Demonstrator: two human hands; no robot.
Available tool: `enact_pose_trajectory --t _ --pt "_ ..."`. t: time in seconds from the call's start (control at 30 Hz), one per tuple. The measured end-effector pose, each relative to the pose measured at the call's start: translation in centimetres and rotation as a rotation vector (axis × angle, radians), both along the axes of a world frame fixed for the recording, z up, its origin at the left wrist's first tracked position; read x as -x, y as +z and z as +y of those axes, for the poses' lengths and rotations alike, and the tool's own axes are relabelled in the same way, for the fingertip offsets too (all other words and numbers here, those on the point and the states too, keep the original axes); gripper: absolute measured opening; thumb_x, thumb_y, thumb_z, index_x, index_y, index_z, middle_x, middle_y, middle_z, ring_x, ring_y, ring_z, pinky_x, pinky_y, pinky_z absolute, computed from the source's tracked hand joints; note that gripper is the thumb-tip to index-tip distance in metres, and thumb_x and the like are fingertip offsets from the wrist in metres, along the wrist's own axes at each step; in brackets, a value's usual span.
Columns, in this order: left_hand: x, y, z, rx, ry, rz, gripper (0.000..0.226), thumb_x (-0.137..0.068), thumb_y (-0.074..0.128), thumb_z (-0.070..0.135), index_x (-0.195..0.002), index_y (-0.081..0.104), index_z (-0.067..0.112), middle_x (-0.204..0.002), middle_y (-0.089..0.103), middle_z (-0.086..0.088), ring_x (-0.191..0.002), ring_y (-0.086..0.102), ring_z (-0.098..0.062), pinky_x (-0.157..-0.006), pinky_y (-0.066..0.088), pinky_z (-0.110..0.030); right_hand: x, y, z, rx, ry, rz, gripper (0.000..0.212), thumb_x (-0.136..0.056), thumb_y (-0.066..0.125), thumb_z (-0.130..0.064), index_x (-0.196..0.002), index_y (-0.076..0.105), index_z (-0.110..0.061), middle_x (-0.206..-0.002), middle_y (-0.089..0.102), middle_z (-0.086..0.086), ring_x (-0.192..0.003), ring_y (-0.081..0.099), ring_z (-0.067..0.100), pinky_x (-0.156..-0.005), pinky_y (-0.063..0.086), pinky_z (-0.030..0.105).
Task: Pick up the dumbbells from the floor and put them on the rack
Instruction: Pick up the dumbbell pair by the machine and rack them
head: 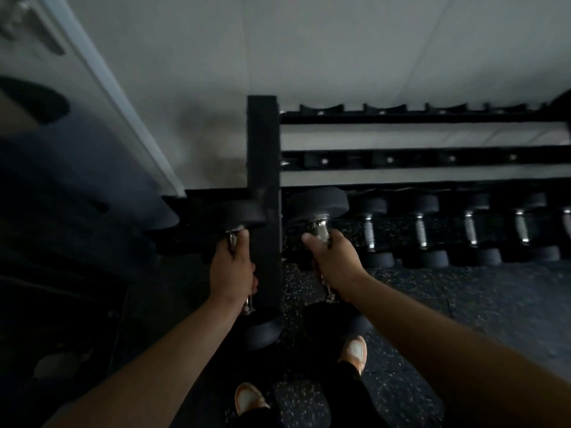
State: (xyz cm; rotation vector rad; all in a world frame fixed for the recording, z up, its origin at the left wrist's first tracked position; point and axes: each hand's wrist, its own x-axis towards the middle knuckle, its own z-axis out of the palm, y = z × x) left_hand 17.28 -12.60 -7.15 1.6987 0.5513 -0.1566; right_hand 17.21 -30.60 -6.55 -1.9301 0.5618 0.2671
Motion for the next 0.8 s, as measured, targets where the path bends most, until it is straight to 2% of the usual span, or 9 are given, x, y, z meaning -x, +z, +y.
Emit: enact_pose_trajectory --t 0.07,0.1,0.2,0.33,0.37,0.43,0.5,0.67,0.8 --pt "-0.8 0.5 -4.4 0.019 -0.043 0.005 0.032 -0.096 0.047 0.055 -0.090 0.053 0.024 -0.057 0.046 -0.008 -0.038 0.043 -0.019 -0.037 0.038 -0.026 0.1 0.6 -4.4 -0.039 -0.072 -0.006 0.034 -0.087 0.065 -0.050 -0.091 0.058 -0.017 -0.071 0.066 0.003 -0.053 0.060 0.016 -0.050 0.050 0.027" --pt "-1.2 0.6 -6.8 0.029 -0.064 0.006 0.033 -0.096 0.047 0.055 -0.090 0.053 0.023 -0.057 0.046 -0.008 -0.038 0.043 -0.019 -0.037 0.039 -0.026 0.1 0.7 -6.7 -0.057 -0.101 -0.006 0.035 -0.086 0.065 -0.052 -0.088 0.057 -0.018 -0.070 0.065 0.003 -0.052 0.059 0.016 -0.049 0.051 0.029" --pt "-2.0 1.0 -14.1 0.046 -0.119 0.000 0.036 -0.097 0.047 0.054 -0.091 0.053 0.019 -0.061 0.047 -0.012 -0.039 0.043 -0.020 -0.038 0.039 -0.027 0.1 1.7 -13.8 -0.061 -0.137 -0.003 0.035 -0.083 0.064 -0.056 -0.087 0.057 -0.022 -0.076 0.067 0.005 -0.066 0.063 0.024 -0.066 0.056 0.042" --pt "-3.0 1.4 -23.3 0.060 -0.179 0.014 0.038 -0.097 0.048 0.054 -0.098 0.057 0.017 -0.065 0.054 -0.014 -0.038 0.047 -0.022 -0.039 0.042 -0.027 0.3 3.4 -23.1 -0.062 -0.195 -0.007 0.036 -0.088 0.063 -0.052 -0.096 0.057 -0.017 -0.077 0.066 0.005 -0.058 0.062 0.019 -0.048 0.049 0.026" --pt "-3.3 1.4 -25.2 0.068 -0.192 0.021 0.040 -0.096 0.048 0.054 -0.101 0.057 0.016 -0.066 0.054 -0.015 -0.038 0.048 -0.023 -0.040 0.043 -0.027 0.3 3.7 -25.1 -0.056 -0.207 -0.008 0.036 -0.088 0.063 -0.051 -0.097 0.058 -0.016 -0.079 0.067 0.005 -0.062 0.063 0.020 -0.051 0.050 0.028" --pt "-3.9 1.4 -28.9 0.078 -0.209 0.033 0.041 -0.097 0.048 0.054 -0.103 0.057 0.014 -0.066 0.054 -0.016 -0.038 0.048 -0.022 -0.040 0.044 -0.027 0.2 3.9 -28.7 -0.015 -0.221 -0.007 0.041 -0.084 0.063 -0.057 -0.097 0.059 -0.018 -0.087 0.071 0.008 -0.074 0.067 0.027 -0.067 0.057 0.040" --pt "-4.5 1.8 -32.3 0.092 -0.218 0.039 0.038 -0.097 0.048 0.053 -0.101 0.057 0.016 -0.063 0.054 -0.013 -0.037 0.048 -0.021 -0.038 0.043 -0.026 0.1 3.8 -31.9 -0.028 -0.248 -0.003 0.044 -0.079 0.062 -0.061 -0.096 0.059 -0.021 -0.089 0.071 0.009 -0.074 0.066 0.027 -0.074 0.056 0.046" --pt "-7.7 1.6 -39.2 0.090 -0.244 0.012 0.039 -0.096 0.050 0.054 -0.098 0.057 0.016 -0.059 0.054 -0.010 -0.039 0.049 -0.022 -0.042 0.045 -0.029 -1.1 3.8 -38.3 -0.038 -0.324 0.002 0.034 -0.088 0.064 -0.051 -0.095 0.058 -0.019 -0.080 0.069 0.001 -0.064 0.065 0.016 -0.057 0.052 0.030" --pt "-11.2 1.1 -44.3 0.096 -0.278 0.010 0.039 -0.099 0.049 0.048 -0.097 0.054 0.009 -0.060 0.049 -0.016 -0.033 0.045 -0.020 -0.034 0.039 -0.025 -3.4 3.5 -42.9 -0.096 -0.381 0.007 0.033 -0.090 0.065 -0.044 -0.098 0.060 -0.012 -0.072 0.064 0.005 -0.050 0.059 0.015 -0.045 0.048 0.026"
